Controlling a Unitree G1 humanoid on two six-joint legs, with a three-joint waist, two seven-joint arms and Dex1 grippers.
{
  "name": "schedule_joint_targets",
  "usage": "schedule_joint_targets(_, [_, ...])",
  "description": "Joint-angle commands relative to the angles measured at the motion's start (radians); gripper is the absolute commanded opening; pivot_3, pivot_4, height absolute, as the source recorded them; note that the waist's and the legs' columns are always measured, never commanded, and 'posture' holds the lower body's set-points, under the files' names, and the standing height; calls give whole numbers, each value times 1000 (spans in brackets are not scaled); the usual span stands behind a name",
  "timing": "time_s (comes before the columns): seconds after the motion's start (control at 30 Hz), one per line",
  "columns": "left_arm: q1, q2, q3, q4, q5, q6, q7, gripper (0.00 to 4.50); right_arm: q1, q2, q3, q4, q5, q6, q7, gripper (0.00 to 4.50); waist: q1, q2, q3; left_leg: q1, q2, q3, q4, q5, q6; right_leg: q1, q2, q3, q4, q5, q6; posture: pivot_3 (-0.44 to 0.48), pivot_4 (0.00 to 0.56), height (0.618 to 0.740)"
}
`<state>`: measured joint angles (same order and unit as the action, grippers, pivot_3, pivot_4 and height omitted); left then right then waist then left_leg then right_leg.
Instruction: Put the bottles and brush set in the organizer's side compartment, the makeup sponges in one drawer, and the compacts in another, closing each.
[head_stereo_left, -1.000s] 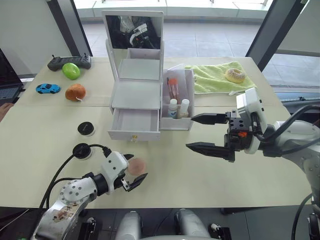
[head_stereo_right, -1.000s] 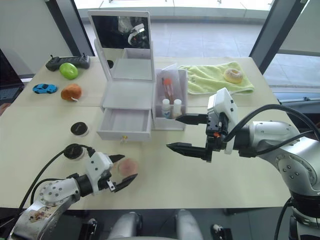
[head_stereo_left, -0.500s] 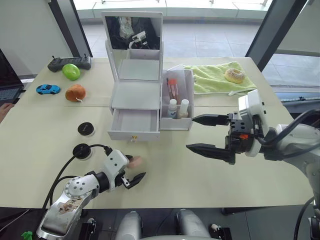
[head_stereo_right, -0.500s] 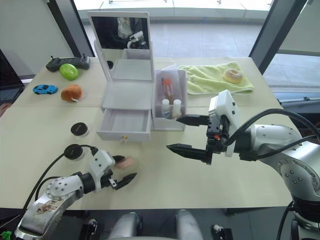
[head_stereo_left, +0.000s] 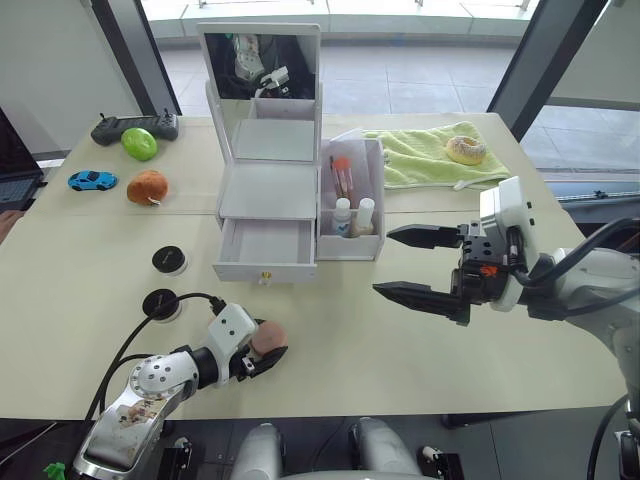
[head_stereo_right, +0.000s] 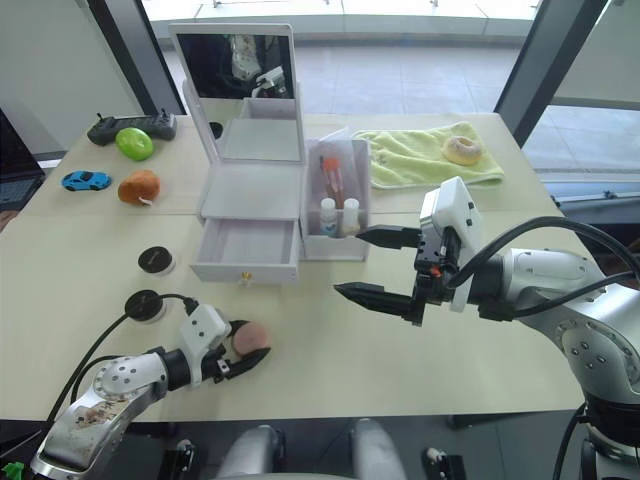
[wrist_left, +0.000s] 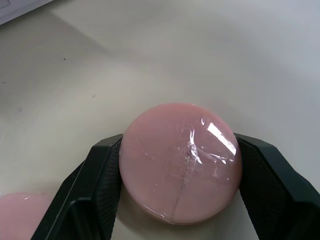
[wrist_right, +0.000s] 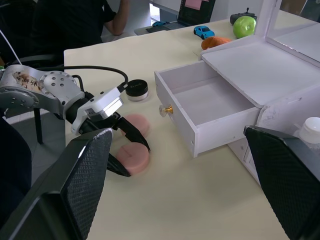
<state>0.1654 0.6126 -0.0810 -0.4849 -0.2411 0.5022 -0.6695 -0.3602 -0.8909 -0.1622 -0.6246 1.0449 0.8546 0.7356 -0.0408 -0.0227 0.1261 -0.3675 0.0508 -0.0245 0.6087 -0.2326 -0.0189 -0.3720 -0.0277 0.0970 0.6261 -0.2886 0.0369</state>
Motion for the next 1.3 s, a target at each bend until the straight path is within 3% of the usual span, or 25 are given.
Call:
schedule_joint_targets(0.03, [-16,19,80,-62,-86,-50,-68,2981,-12,7,-21,-23,21,-10,-7,4500,0,-1,1,0,0,0,0,0,0,0,0,0,0,0,0,0,150,740])
schedule_joint_targets(0.17, [-36,84,225,-93,-273,-45,-221,2981,-15,12,-16,-21,16,-12,-9,4500,1,-3,2,0,0,0,1,0,0,-1,0,0,0,0,0,0,150,740])
schedule_joint_targets(0.3, [-102,230,384,-60,-497,63,-380,2981,-18,23,-8,-18,3,-16,-13,4500,1,-2,2,0,1,0,1,0,0,-3,0,-1,1,0,0,0,150,740])
schedule_joint_targets(0.4, [-183,333,438,-3,-584,135,-449,2981,-15,30,-7,-20,-5,-22,-19,4500,3,-2,3,0,0,0,1,0,0,-4,0,-1,0,0,0,0,150,740])
schedule_joint_targets(0.47, [-303,386,422,69,-602,166,-469,2981,-11,36,-7,-22,-12,-25,-25,4500,3,-2,3,0,0,0,1,0,0,-4,0,-1,0,0,0,0,150,740])
schedule_joint_targets(0.53, [-406,413,382,131,-587,182,-480,2981,-10,43,-8,-24,-15,-27,-30,4500,4,-3,4,0,0,-1,1,0,0,-5,1,-1,0,0,0,0,150,740])
schedule_joint_targets(0.63, [-611,437,219,283,-430,136,-511,2981,1,53,-11,-39,-20,-28,-43,4500,5,-3,4,0,-1,-1,1,0,0,-5,1,-1,0,0,0,0,150,740])
schedule_joint_targets(0.87, [-908,339,-24,503,-237,92,-584,2981,37,64,-42,-100,-2,-23,-107,4500,2,-3,4,-2,-1,-2,1,0,0,-5,3,0,1,0,0,0,150,740])
schedule_joint_targets(1.03, [-976,305,-65,597,-184,99,-614,2981,69,69,-62,-146,24,-23,-164,4500,-3,-4,5,-1,-1,-3,1,0,0,-6,4,1,2,0,0,0,150,740])
schedule_joint_targets(1.3, [-945,299,-65,615,-154,94,-651,2981,95,63,-78,-166,43,-29,-205,4500,0,-4,5,-2,-1,-3,2,0,0,-5,4,1,3,0,0,0,150,740])
